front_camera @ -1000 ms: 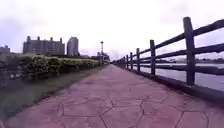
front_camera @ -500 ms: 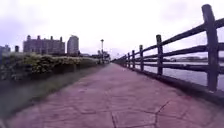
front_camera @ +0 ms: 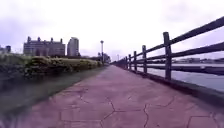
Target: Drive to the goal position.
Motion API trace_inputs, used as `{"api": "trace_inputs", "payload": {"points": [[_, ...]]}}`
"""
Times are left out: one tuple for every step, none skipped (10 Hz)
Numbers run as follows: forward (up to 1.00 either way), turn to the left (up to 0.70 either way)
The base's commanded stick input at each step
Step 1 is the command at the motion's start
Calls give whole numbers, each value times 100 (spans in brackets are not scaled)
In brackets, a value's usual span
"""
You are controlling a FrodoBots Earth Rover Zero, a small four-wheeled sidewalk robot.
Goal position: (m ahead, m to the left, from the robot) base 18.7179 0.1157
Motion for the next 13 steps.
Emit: {"api": "trace_inputs", "payload": {"points": [[100, 0], [100, 0], [100, 0], [100, 0], [100, 0], [100, 0], [100, 0], [100, 0], [100, 0], [100, 0], [100, 0], [100, 0], [100, 0]]}}
